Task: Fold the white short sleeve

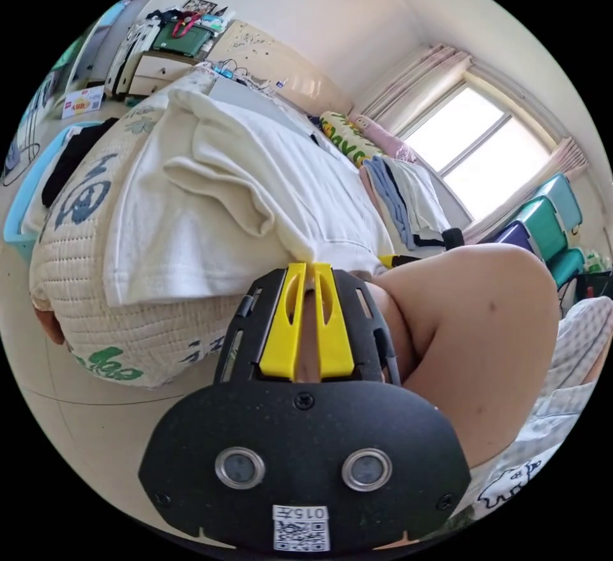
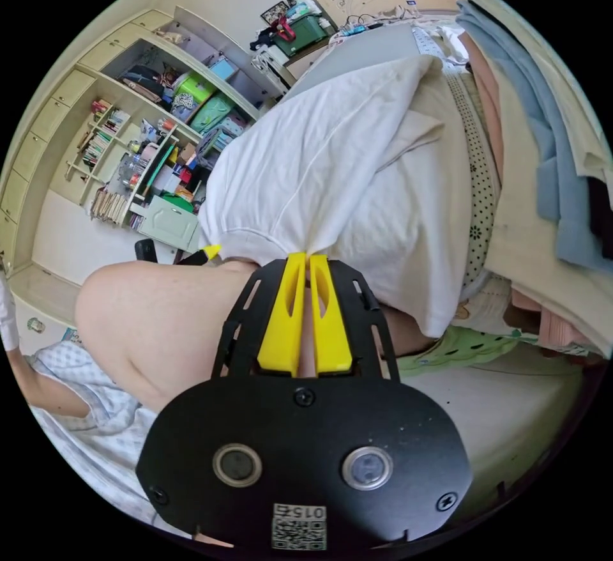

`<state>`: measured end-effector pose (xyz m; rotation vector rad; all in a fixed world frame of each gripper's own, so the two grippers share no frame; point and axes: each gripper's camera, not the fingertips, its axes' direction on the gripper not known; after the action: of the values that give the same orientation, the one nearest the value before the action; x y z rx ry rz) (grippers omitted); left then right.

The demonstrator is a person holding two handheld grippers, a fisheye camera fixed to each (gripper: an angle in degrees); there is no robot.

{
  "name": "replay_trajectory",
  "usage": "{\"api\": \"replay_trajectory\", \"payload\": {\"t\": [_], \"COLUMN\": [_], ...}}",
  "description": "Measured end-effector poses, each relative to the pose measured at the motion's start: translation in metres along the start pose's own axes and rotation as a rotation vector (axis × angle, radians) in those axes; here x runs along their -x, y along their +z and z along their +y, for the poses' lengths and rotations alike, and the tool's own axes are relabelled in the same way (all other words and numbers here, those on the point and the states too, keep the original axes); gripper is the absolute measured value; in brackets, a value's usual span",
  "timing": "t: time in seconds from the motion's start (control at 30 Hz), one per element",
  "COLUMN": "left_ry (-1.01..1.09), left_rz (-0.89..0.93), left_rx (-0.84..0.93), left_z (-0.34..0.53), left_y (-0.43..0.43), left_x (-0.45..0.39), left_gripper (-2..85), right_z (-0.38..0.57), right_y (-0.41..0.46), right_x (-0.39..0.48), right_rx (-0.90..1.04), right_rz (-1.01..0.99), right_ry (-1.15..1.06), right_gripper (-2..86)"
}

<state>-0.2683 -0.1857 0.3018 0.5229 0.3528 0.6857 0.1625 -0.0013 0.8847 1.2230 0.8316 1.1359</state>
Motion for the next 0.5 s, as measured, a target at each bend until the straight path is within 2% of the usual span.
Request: {"api": "replay_trajectory", "payload": {"t": [0.13, 0.23, 0.3, 0.4, 0.5], "left_ry": [0.015, 0.045, 0.057, 0.000, -0.089], "left_rz": [0.074, 0.127, 0.065, -0.058, -0.017], "left_rx": [0.028, -0.028, -0.086, -0.070, -0.144], "left_z": [-0.007, -0.026, -0.060, -0.119, -0.173], "left_y": [-0.021, -0.069, -0.103, -0.110, -0.102], "left_x": [0.016, 0.036, 0.054, 0.091, 0.132], "left_gripper": [2.2, 2.3, 3.0, 5.9, 7.7], "right_z": [-0.008, -0.022, -0.058, -0.123, -0.199], "right_y": [-0.048, -0.115, -0.154, -0.174, -0.176], "right_x": [-0.018, -0.036, -0.045, -0.050, -0.059], "right_rx": [-0.009, -0.113, -0.163, -0.208, -0.233], "right_rz": [-0.071, -0.029, 0.055, 0.118, 0.128], "right_ry": [-0.016, -0.001, 0.005, 0.001, 0.011], "right_gripper": [1.4, 3.2, 6.8, 8.3, 10.0]}}
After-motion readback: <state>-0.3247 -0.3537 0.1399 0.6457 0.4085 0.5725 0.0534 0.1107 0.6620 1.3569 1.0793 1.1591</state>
